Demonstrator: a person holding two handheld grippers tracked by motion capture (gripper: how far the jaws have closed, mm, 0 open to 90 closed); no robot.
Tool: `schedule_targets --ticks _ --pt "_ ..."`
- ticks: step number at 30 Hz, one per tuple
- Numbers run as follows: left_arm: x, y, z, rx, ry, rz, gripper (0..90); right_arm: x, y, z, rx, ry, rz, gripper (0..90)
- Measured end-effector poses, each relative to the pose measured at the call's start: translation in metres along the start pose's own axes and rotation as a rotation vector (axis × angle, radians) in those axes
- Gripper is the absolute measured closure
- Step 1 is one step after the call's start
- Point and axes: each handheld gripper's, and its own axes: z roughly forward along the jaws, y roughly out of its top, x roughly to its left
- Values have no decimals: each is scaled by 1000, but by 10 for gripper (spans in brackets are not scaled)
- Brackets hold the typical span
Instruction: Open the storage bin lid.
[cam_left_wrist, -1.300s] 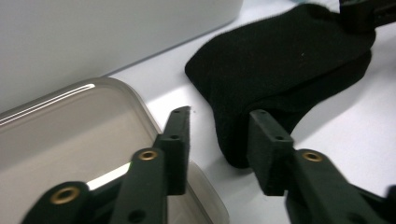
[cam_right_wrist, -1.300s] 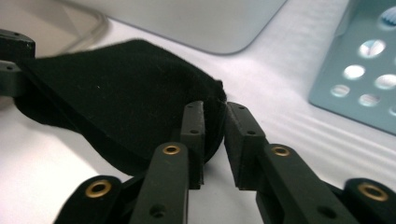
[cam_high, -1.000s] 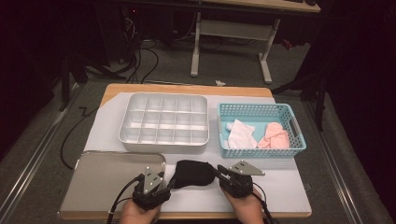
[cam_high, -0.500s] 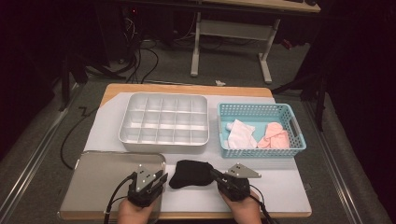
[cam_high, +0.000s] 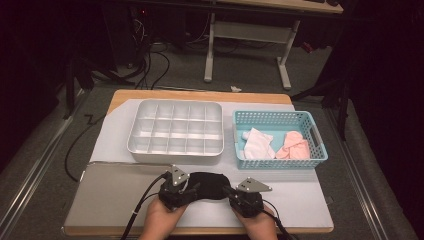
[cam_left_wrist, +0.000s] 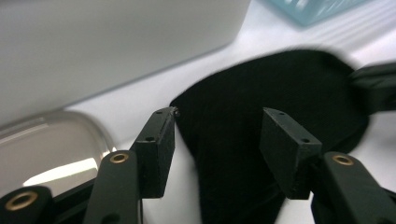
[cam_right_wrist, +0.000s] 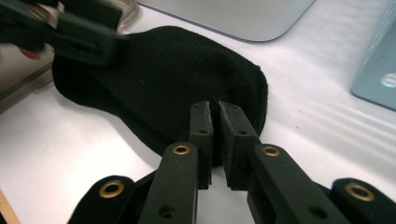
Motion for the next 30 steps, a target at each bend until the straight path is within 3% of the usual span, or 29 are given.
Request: schedule_targets --ticks 6,11,17,20,25,30 --pt "0 -1 0 59 -22 7 509 -4 -3 -1 -6 -2 6 835" --pt "1 -2 0 73 -36 0 541 -7 -5 -1 -1 -9 15 835" --pt "4 -2 2 80 -89 -55 621 -7 -6 -1 -1 -8 17 835" --pt "7 -3 1 77 -120 -76 672 -7 -6 -1 -3 -8 14 835" --pt "2 -5 0 48 -107 -40 785 -6 -6 -1 -4 -8 11 836" --pt "2 -8 -3 -4 -106 -25 809 -5 -5 -1 -6 -12 5 837"
